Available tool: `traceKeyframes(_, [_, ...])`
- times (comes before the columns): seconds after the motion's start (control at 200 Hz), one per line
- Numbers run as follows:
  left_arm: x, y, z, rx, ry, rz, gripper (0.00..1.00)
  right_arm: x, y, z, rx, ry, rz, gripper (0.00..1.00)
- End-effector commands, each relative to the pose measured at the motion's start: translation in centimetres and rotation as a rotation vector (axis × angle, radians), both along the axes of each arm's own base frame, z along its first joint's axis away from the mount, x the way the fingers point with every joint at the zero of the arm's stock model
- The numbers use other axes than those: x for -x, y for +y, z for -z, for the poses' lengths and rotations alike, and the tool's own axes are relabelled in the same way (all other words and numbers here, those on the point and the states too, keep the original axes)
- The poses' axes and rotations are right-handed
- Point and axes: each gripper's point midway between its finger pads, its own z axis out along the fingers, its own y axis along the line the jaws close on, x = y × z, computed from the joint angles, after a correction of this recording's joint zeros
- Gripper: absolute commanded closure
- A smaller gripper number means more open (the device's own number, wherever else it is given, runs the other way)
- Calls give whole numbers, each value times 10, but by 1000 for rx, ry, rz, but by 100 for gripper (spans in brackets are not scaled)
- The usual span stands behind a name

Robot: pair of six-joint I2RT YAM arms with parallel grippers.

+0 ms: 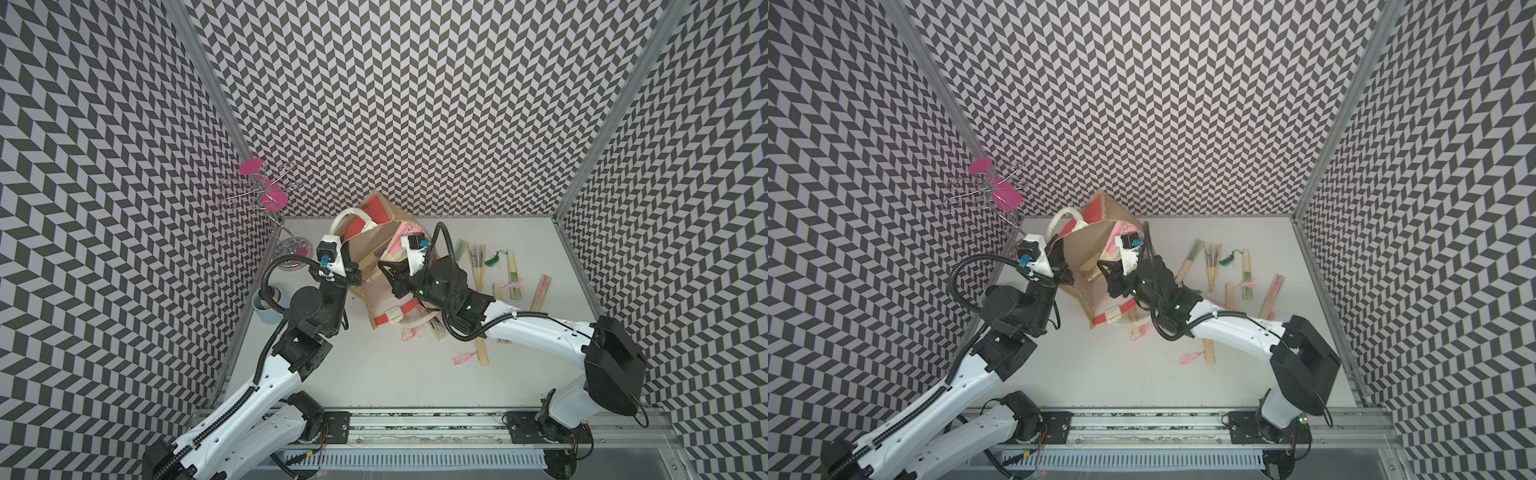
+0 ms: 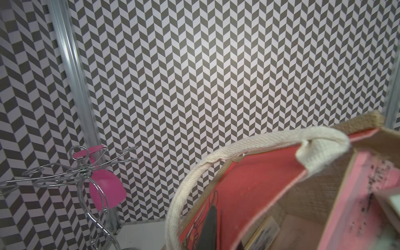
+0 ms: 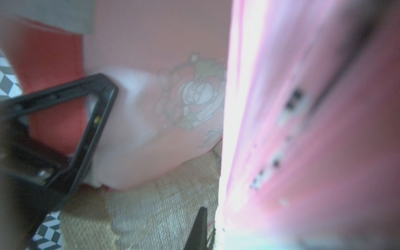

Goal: Take out the folding fans from the tote bags
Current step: Pick up the folding fan from the canvas bag, then place the folding fan at the center of the board.

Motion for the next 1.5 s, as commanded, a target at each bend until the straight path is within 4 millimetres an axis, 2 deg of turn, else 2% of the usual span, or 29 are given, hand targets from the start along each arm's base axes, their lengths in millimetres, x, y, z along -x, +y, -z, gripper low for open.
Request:
traceKeyframes(0.0, [0, 21, -20, 46, -45, -85, 100, 23, -3, -21, 9, -115, -79, 100])
traceKeyframes(0.095, [-4, 32, -19, 52, -37, -127, 100, 35, -9, -20, 17, -117, -112, 100])
traceKeyframes(0.205, [-9, 43, -12, 56, -9, -170, 100, 53, -17, -33, 0, -151, -167, 100])
traceKeyframes(0.361, [-23, 40, 6, 36, 59, -175, 100, 84, -20, -56, -37, -209, -309, 100])
traceKeyframes(0.446, [-29, 35, 10, 30, 78, -166, 100, 94, -15, -55, -30, -206, -380, 100])
traceKeyframes(0.586, [-31, 33, 8, 31, 72, -156, 100, 100, -13, -50, -12, -198, -418, 100])
traceKeyframes(0.751, [-33, 41, 15, 24, 98, -210, 100, 100, -29, -77, -37, -232, -373, 100])
traceKeyframes(0.891, [-28, 56, 15, 20, 111, -286, 100, 78, -53, -94, -37, -169, -303, 100])
traceKeyframes(0.977, [-24, 63, 12, 27, 106, -313, 100, 52, -78, -98, -21, -86, -203, 100])
traceKeyframes(1.052, [-20, 64, 8, 32, 97, -309, 100, 22, -108, -90, 34, 9, -60, 100])
traceKeyframes(1.112, [-18, 64, 5, 34, 89, -300, 100, -3, -140, -77, 99, 89, 94, 100])
traceKeyframes(1.187, [-16, 64, 0, 42, 76, -292, 100, -31, -185, -51, 187, 212, 280, 100])
traceKeyframes(1.287, [-13, 63, -5, 50, 59, -272, 100, -53, -245, -8, 276, 382, 459, 100])
traceKeyframes(1.387, [-9, 61, -10, 65, 46, -244, 100, -59, -298, 39, 355, 535, 602, 100])
traceKeyframes(1.492, [-5, 57, -14, 77, 40, -204, 100, -54, -337, 81, 437, 645, 719, 100])
